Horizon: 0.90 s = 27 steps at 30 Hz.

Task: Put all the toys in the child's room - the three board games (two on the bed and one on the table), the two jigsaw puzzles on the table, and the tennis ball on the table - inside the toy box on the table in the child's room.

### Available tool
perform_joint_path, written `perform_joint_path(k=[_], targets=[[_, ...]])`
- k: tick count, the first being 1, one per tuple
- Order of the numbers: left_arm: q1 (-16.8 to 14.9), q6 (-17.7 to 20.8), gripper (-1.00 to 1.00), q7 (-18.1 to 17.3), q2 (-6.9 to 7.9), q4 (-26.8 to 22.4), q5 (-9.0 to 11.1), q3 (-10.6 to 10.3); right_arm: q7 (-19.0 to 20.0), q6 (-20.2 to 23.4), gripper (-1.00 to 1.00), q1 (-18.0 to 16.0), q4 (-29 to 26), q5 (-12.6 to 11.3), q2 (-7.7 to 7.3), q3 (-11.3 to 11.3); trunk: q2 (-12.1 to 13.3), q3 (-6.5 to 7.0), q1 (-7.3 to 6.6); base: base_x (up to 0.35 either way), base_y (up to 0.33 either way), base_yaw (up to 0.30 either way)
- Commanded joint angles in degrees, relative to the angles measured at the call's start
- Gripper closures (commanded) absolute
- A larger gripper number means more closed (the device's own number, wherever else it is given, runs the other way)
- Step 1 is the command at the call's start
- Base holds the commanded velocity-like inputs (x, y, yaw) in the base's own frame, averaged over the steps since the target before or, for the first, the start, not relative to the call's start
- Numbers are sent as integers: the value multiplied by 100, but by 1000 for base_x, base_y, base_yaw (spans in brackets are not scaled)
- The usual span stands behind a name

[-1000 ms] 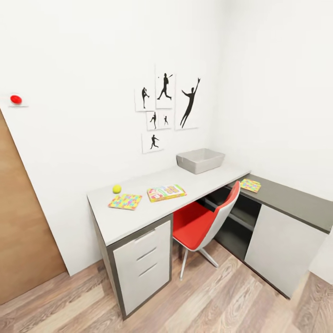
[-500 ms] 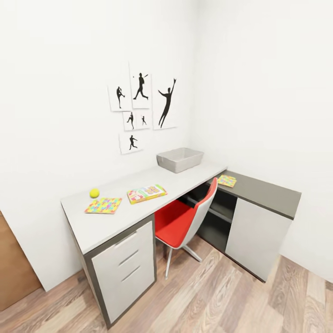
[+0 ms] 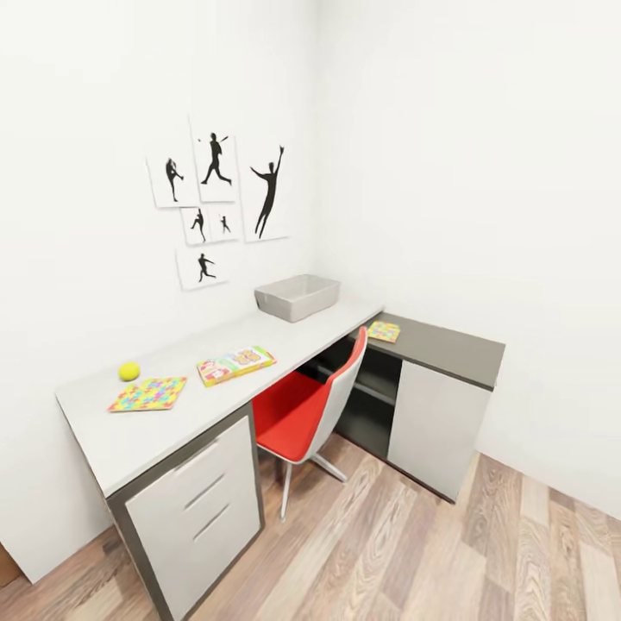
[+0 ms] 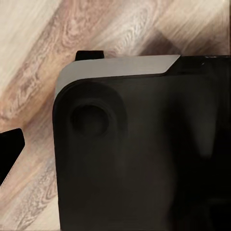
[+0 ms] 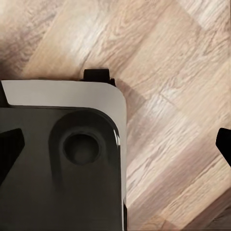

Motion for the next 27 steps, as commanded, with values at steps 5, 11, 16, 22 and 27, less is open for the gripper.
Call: perform_joint_path(k=[5, 11, 16, 22, 27], targets=[[-74, 8, -100, 20, -43, -6, 1, 1, -2, 137, -100, -120, -9, -7, -1, -1, -3, -19, -1, 0, 0, -278], [-246, 17, -100, 31, -76, -7, 4, 3, -2, 338, -100, -361, -9, -8, 3, -1, -3, -37, -1, 0, 0, -277], [-469, 110, -100, 22, -100, -8, 19, 6, -4, 627, -100, -634, -9, -9, 5, -1, -3, -54, -1, 0, 0, -277], [-877, 502, -100, 16, -193, -8, 35, 3, -8, 1190, -100, -1080, -9, -7, 2, -1, -3, -74, -1, 0, 0, -277], [-1200, 783, -100, 17, -298, -13, 38, 2, -10, 1578, -100, -1437, -9, -8, -6, -1, -3, -91, -1, 0, 0, -277]])
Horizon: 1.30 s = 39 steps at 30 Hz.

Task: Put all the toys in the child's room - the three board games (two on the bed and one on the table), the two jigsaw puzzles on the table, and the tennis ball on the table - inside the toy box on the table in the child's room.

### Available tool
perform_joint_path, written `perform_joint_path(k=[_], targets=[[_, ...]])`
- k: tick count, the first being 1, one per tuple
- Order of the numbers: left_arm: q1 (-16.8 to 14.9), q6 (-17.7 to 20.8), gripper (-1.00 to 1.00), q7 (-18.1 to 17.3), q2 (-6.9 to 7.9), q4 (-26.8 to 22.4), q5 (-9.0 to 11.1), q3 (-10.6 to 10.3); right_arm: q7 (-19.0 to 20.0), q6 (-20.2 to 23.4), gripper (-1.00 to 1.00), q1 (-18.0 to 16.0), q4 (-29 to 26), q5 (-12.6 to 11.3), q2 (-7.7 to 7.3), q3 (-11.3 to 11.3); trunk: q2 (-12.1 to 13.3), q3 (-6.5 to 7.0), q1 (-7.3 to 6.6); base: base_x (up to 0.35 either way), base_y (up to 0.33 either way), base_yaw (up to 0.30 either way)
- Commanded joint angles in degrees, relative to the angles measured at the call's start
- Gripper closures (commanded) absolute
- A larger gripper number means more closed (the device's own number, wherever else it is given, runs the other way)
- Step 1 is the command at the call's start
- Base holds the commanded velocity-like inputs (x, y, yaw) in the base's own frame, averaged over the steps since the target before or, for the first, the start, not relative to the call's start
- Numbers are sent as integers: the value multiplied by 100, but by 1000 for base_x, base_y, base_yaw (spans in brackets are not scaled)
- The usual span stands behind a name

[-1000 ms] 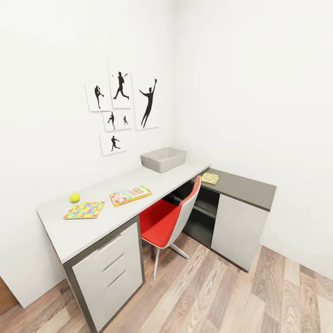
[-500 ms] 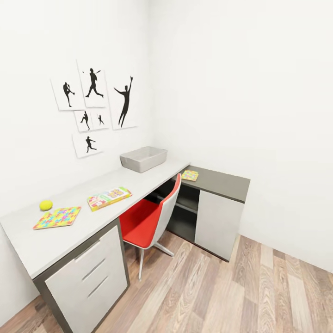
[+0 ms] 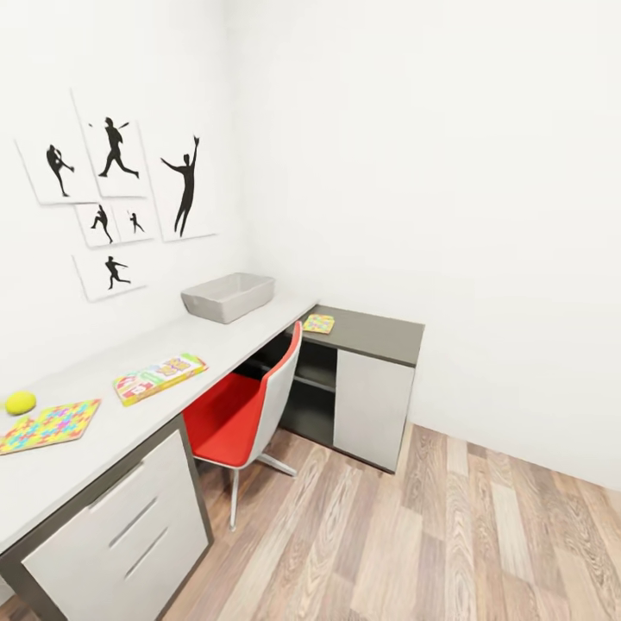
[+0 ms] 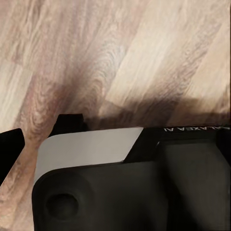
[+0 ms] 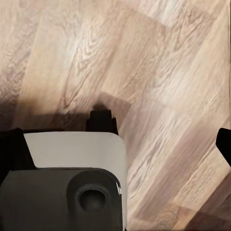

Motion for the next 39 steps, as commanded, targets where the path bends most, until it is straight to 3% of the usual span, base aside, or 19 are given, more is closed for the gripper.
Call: perform_joint_path(k=[1, 7, 16, 21, 23, 24, 26, 27, 28, 33, 39], targets=[[-116, 105, -100, -4, -36, -19, 8, 0, -4, 140, -100, -128, -10, -8, -3, -2, -3, -11, 0, 0, 0, -276], [-479, 266, -100, -16, -127, -31, 15, 0, -4, 366, -100, -496, -10, -43, -13, -2, -3, -32, 0, 0, 0, -276], [-1295, 720, -100, -44, -245, -79, 55, 17, -5, 701, -100, -1260, -17, -104, -14, -4, -3, -64, 0, 0, 0, -275], [-1684, 919, -100, -49, -311, -221, 251, 62, -5, 965, -100, -1650, -51, -118, -14, -4, -3, -79, 0, 0, 0, -274], [-1899, 1085, -100, -51, -363, -378, 470, 81, -5, 1181, -100, -1890, -109, -123, -14, -6, -3, -83, 0, 0, 0, -275], [-1899, 1085, -100, -51, -363, -378, 470, 81, -5, 1181, -100, -1890, -109, -123, -14, -6, -3, -85, 0, 0, 0, -276], [-2074, 1282, -100, -54, -411, -603, 687, 91, -5, 1408, -100, -2112, -224, -126, -14, -6, -3, -87, 0, 0, 0, -277], [-2074, 1282, -100, -54, -411, -603, 687, 91, -5, 1408, -100, -2112, -224, -126, -14, -6, -3, -88, 0, 0, 0, -277], [-2203, 1483, -100, -57, -444, -896, 853, 91, -5, 1642, -100, -2292, -391, -127, -16, -11, -3, -89, 0, 0, 0, -278], [-2317, 1806, -100, -52, -486, -1436, 1011, 85, -2, 1978, -100, -2445, -757, -129, -19, -15, -3, -91, 0, 0, 0, -279], [-2359, 2387, -100, -26, -549, -2369, 1160, 59, 2, 2593, -100, -2453, -1779, -132, -62, -21, -3, -92, 0, 0, 0, -280]])
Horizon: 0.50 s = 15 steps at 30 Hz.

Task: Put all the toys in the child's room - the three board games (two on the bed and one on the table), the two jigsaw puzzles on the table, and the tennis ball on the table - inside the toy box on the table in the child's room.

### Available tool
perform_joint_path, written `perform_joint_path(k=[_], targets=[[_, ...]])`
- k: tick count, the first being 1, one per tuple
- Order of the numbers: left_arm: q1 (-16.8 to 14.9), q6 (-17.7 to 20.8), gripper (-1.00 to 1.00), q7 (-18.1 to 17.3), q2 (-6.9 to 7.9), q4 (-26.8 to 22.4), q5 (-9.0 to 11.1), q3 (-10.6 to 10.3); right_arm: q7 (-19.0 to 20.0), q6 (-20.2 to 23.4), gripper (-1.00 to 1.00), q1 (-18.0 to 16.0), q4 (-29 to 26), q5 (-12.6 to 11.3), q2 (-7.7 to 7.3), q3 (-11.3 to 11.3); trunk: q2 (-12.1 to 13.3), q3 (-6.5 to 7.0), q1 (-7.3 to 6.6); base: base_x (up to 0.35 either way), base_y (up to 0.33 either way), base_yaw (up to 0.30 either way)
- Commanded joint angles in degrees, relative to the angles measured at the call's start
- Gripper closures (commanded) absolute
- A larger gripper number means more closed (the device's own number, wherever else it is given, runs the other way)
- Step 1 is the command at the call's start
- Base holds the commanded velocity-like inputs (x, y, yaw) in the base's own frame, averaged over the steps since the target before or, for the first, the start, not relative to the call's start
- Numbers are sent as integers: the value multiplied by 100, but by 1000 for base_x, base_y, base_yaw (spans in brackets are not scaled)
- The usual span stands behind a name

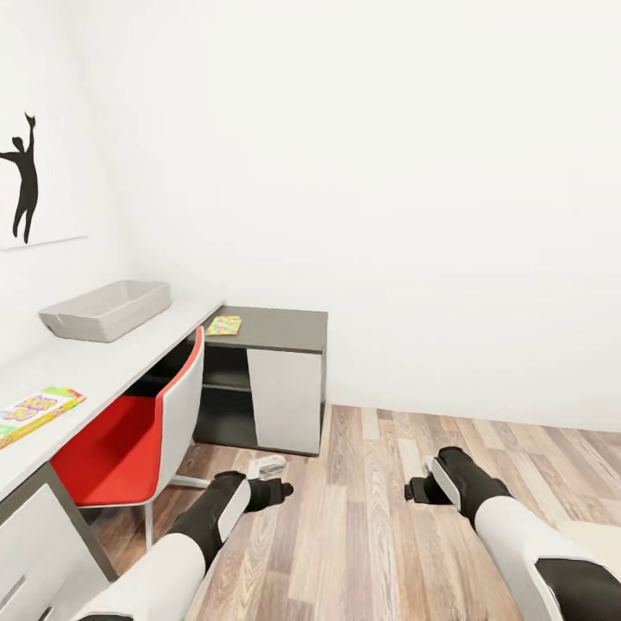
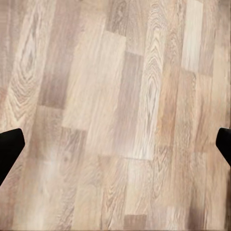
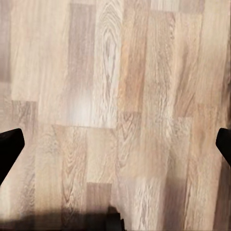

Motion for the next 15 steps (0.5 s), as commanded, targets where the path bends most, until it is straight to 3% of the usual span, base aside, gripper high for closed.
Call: perform_joint_path(k=[1, 2, 5, 6, 8, 9, 12, 13, 14, 15], targets=[[13, 114, -100, 5, -8, -181, 81, 1, -2, 182, -100, 39, -245, -19, -30, -3, -3, -7, 0, 0, 0, -281], [13, 114, -100, 5, -8, -181, 81, 1, -2, 182, -100, 39, -245, -19, -30, -3, -3, -7, 0, 0, 0, -281], [122, 265, -100, 28, -15, -599, 427, -41, 3, 630, -100, 236, -998, -27, -138, -3, -3, -7, 0, 0, 0, -281], [122, 265, -100, 28, -15, -599, 427, -41, 3, 630, -100, 236, -998, -27, -138, -3, -3, -7, 0, 0, 0, -281], [227, 314, -100, 77, -15, -818, 736, -168, 5, 885, -100, 416, -1584, -26, -187, -2, -3, -7, 0, 0, 0, -281], [227, 314, -100, 77, -15, -818, 736, -168, 5, 885, -100, 416, -1584, -26, -187, -2, -3, -7, 0, 0, 0, -281], [407, 328, -100, 270, -15, -1104, 1195, -491, 11, 1187, -100, 739, -2470, -26, -233, -18, -3, -7, 0, 0, 0, -281], [586, 306, -100, 595, -15, -1419, 1611, -802, 12, 1391, -100, 1057, -3232, -31, -252, -108, -3, -7, 0, 0, 0, -281], [644, 293, -100, 700, -15, -1514, 1745, -896, 11, 1437, -100, 1143, -3446, -35, -254, -154, -3, -7, 0, 0, 0, -281], [644, 293, -100, 700, -15, -1514, 1745, -896, 11, 1437, -100, 1143, -3446, -35, -254, -154, -3, -7, 0, 0, 0, -281]])
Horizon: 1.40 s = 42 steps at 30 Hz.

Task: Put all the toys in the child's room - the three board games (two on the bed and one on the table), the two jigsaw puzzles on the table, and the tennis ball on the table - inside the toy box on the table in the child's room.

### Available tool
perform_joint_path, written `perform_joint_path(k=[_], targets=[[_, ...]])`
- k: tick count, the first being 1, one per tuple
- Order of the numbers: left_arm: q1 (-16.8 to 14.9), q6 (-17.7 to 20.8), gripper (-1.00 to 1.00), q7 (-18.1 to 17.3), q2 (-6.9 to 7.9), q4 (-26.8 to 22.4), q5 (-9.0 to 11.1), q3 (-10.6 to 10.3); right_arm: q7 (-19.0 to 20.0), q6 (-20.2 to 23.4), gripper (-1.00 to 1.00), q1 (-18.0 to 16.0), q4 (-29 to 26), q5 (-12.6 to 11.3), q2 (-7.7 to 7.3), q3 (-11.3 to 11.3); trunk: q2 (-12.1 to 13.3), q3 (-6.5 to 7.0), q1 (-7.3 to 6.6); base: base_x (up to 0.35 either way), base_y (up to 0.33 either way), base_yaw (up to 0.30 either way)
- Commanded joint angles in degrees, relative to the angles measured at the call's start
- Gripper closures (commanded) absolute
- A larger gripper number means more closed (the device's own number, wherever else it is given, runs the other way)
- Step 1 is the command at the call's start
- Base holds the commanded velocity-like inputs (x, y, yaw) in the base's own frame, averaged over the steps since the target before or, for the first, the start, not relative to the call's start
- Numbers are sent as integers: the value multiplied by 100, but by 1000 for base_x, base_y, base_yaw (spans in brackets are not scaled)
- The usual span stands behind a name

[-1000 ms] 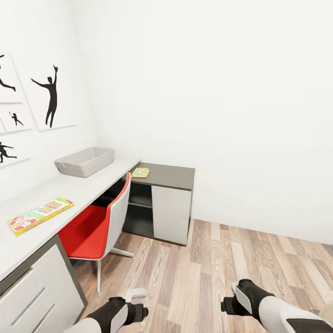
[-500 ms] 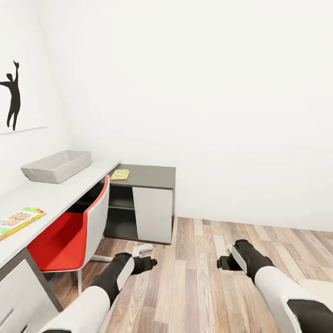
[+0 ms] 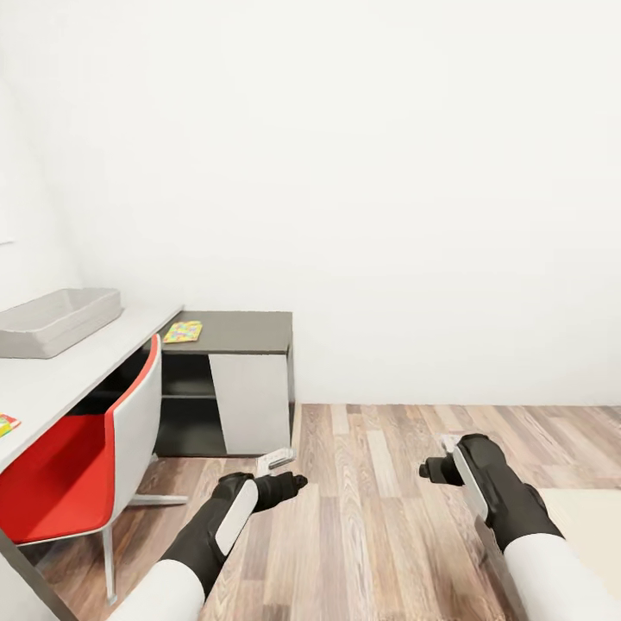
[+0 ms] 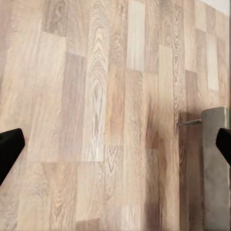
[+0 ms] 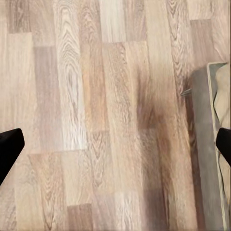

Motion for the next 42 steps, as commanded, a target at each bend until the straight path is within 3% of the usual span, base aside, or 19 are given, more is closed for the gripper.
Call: perform_joint_path(k=[1, 3, 11, 22, 23, 24, 28, 42], targets=[[51, 3, -100, 142, 3, -99, 184, -102, -2, 60, -100, 72, -195, -19, -2, -51, -4, -6, 0, 0, 0, -281], [132, -49, -100, 287, 15, -260, 400, -280, -3, 115, -100, 182, -481, -24, -6, -129, -4, -6, 0, 0, 0, -281], [246, -166, -100, 510, 37, -512, 720, -628, -4, 188, -100, 338, -894, -24, -19, -272, -4, -6, 0, 0, 0, -281], [270, -199, -100, 534, 42, -571, 792, -901, -10, 199, -100, 371, -980, -24, -24, -316, -4, -6, 0, 0, 0, -281], [271, -202, -100, 526, 42, -578, 794, -941, -10, 199, -100, 372, -985, -24, -24, -318, -4, -6, 0, 0, 0, -281], [270, -210, -100, 509, 44, -590, 805, -1139, -12, 197, -100, 376, -994, -22, -28, -324, -4, -6, 0, 0, 0, -281], [269, -213, -100, 498, 50, -594, 817, -1291, -13, 196, -100, 377, -998, -20, -31, -340, -4, -6, 0, 0, 0, -281], [268, -230, -100, 460, 58, -644, 832, -1453, -13, 192, -100, 375, -1010, -19, -73, -499, -4, -6, 0, 0, 0, -281]])
